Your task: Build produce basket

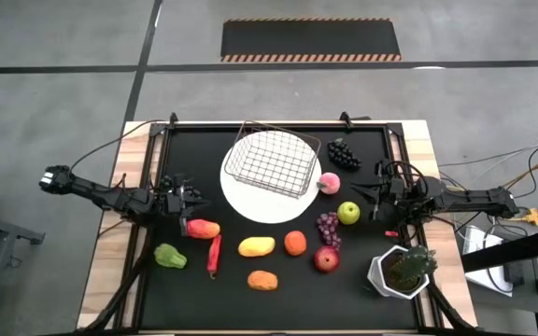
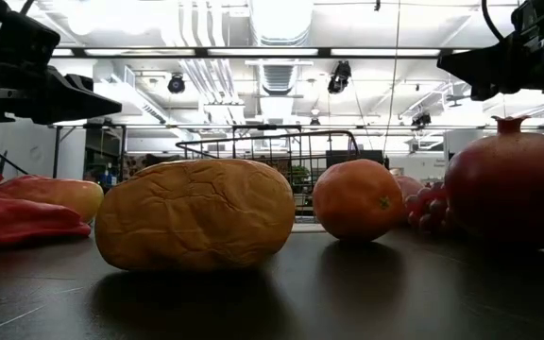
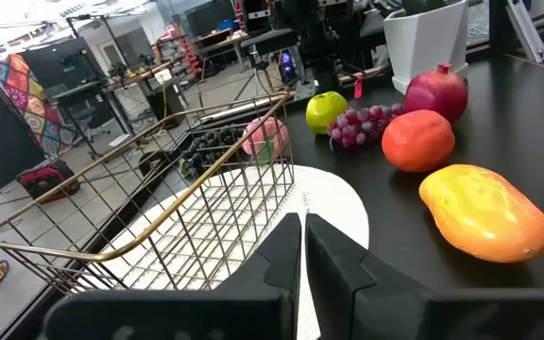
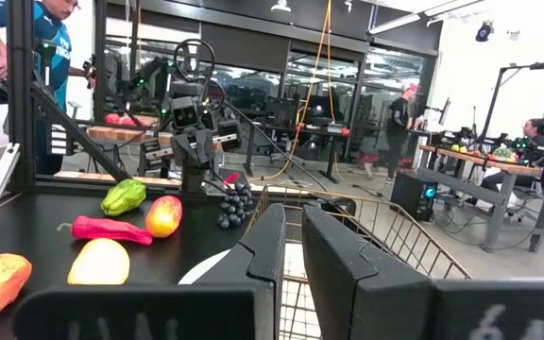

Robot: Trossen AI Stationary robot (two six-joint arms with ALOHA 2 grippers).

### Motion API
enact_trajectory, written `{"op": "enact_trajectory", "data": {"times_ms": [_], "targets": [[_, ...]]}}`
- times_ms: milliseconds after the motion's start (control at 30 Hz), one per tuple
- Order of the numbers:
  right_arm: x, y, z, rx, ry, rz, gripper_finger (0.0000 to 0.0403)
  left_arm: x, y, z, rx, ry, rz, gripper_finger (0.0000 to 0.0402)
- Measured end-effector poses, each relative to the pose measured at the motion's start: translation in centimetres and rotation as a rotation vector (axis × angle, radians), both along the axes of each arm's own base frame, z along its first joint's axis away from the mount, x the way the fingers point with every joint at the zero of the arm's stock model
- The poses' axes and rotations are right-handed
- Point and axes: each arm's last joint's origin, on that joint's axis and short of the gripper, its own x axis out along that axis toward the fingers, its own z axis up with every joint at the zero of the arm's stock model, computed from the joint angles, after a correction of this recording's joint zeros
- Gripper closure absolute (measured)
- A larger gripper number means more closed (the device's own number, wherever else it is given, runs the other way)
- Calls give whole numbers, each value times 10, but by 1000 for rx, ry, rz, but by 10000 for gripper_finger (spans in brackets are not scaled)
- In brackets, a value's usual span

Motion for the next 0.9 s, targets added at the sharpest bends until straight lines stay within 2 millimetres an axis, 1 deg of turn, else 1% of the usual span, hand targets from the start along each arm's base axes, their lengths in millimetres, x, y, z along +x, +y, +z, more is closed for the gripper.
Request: {"op": "enact_trajectory", "data": {"times_ms": [100, 167, 200, 233, 333, 367, 400, 467, 600, 633, 733, 800, 900], "targets": [[0, 0, 0, 0, -1, 0, 371, 0, 1, 2, 1, -17, 34, 400], [0, 0, 0, 0, 0, -1, 371, 0, 2, 7, -16, -80, 82, 400], [0, 0, 0, 0, 0, 0, 371, 1, 2, 11, -63, -123, 85, 400], [0, 0, 0, 0, 0, 0, 371, 1, 1, 15, -146, -174, 75, 400], [0, 0, 0, 0, -1, 0, 371, 2, -1, 25, -444, -312, 11, 400], [0, 0, 0, 0, -1, 0, 371, 2, -1, 29, -505, -356, 4, 400], [0, 0, 0, 0, 0, 0, 371, 2, -1, 32, -525, -389, 0, 400], [0, 0, 0, 13, -3, 3, 371, 1, 0, 37, -526, -438, -9, 400], [0, 0, 2, 240, -56, 37, 371, -1, 0, 45, -501, -516, -22, 400], [-1, 0, 4, 270, -83, 38, 371, -2, 1, 46, -501, -526, -23, 400], [-2, -1, 11, 268, -155, 25, 371, -3, 1, 50, -469, -563, -27, 400], [-3, -1, 14, 242, -166, 22, 371, -4, 1, 53, -445, -588, -27, 400], [-5, -1, 24, 213, -192, 19, 371, -6, 2, 57, -423, -636, -27, 400]]}}
